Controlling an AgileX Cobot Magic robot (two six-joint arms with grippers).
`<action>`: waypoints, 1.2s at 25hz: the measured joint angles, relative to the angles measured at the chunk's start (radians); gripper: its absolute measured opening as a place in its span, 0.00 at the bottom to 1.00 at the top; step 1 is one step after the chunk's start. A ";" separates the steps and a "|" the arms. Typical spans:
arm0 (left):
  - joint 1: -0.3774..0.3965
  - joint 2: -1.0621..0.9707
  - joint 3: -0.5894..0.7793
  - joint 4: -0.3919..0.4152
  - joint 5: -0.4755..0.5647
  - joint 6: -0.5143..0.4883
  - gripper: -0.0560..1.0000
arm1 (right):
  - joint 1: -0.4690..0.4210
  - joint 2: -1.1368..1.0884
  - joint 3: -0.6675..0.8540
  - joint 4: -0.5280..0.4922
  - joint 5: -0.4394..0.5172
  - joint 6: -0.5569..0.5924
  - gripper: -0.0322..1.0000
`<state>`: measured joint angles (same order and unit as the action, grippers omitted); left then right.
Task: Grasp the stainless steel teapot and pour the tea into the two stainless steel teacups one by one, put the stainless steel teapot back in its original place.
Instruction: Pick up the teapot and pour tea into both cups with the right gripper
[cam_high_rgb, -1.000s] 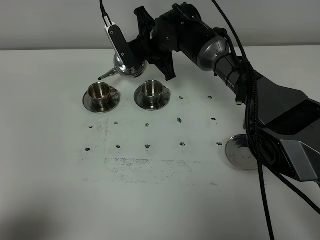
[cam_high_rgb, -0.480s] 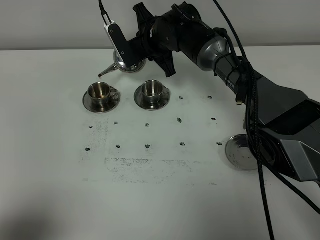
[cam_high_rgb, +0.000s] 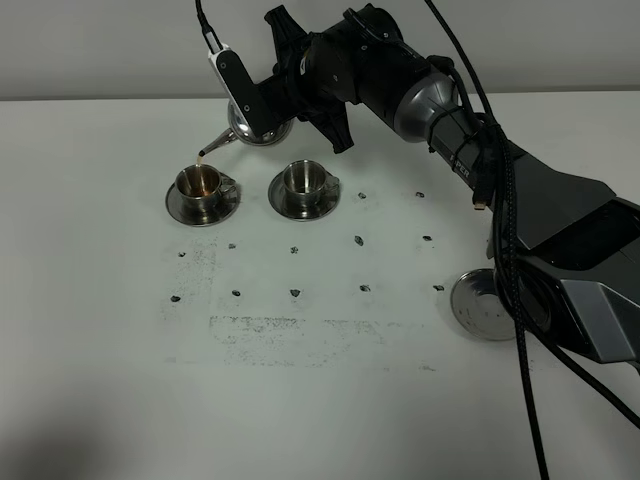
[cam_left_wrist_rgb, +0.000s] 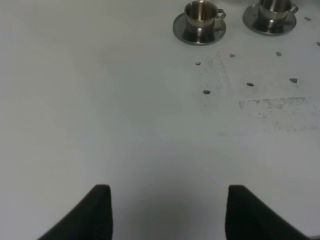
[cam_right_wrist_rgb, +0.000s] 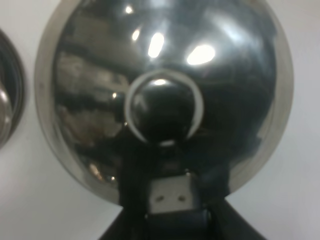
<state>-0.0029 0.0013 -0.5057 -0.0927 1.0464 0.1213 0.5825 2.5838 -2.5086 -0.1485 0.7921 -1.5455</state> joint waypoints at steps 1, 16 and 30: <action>0.000 0.000 0.000 0.000 0.000 0.000 0.52 | 0.000 0.000 0.000 0.000 -0.001 -0.002 0.24; 0.000 0.000 0.000 0.000 0.000 -0.001 0.52 | 0.000 0.000 0.000 -0.003 -0.051 -0.025 0.24; 0.000 0.000 0.000 0.000 0.000 -0.001 0.52 | 0.000 0.000 0.000 -0.011 -0.051 -0.052 0.24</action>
<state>-0.0029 0.0013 -0.5057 -0.0927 1.0464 0.1204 0.5825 2.5838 -2.5086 -0.1595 0.7410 -1.5977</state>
